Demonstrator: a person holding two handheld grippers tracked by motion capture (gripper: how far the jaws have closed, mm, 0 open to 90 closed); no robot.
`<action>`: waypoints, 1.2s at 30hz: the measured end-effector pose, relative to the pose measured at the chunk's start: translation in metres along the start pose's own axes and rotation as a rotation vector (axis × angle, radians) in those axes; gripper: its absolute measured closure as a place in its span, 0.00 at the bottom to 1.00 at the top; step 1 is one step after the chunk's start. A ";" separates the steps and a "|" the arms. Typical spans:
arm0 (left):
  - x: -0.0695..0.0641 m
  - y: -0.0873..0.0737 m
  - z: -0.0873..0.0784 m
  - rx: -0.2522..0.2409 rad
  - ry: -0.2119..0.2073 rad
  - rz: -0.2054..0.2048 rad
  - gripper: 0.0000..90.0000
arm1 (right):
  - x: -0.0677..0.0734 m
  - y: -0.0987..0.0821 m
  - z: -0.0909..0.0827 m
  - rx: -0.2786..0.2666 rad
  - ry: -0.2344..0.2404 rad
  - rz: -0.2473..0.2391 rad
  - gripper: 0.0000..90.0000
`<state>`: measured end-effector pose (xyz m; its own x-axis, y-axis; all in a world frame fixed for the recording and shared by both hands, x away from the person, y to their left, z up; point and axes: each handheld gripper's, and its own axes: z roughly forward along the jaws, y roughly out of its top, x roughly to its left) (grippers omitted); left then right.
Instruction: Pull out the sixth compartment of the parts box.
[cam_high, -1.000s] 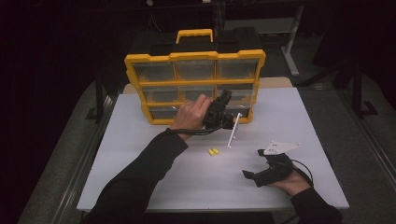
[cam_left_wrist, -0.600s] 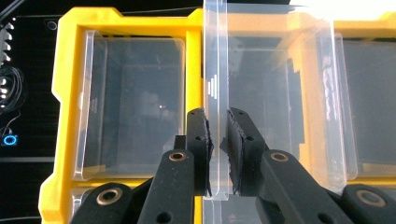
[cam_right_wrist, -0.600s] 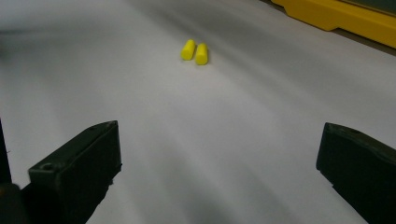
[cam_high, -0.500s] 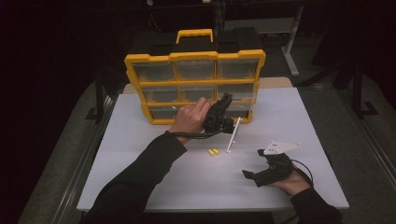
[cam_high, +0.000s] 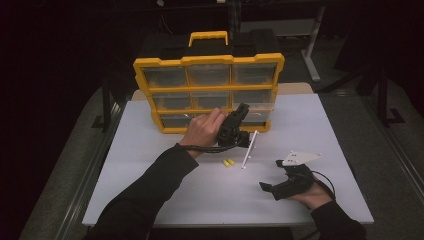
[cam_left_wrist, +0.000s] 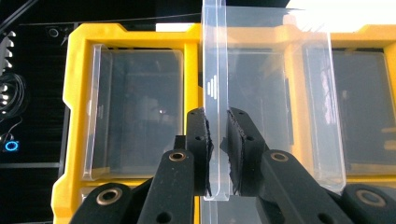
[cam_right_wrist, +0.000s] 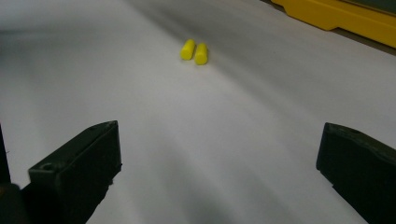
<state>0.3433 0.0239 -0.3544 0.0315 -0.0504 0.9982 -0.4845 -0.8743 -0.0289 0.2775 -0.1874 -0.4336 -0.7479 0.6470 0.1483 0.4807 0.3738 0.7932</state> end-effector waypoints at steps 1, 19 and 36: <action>0.000 0.000 -0.001 0.000 -0.001 -0.001 0.88 | 0.000 0.000 0.000 0.000 0.000 0.000 0.00; -0.001 0.006 -0.015 -0.013 0.008 0.004 0.88 | 0.000 0.000 0.000 0.001 0.000 -0.001 0.00; -0.002 0.010 -0.026 -0.033 0.011 0.006 0.88 | 0.001 0.000 0.000 0.001 -0.001 -0.001 0.00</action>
<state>0.3156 0.0273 -0.3556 0.0192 -0.0499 0.9986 -0.5130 -0.8577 -0.0330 0.2771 -0.1870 -0.4333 -0.7481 0.6471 0.1470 0.4802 0.3749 0.7930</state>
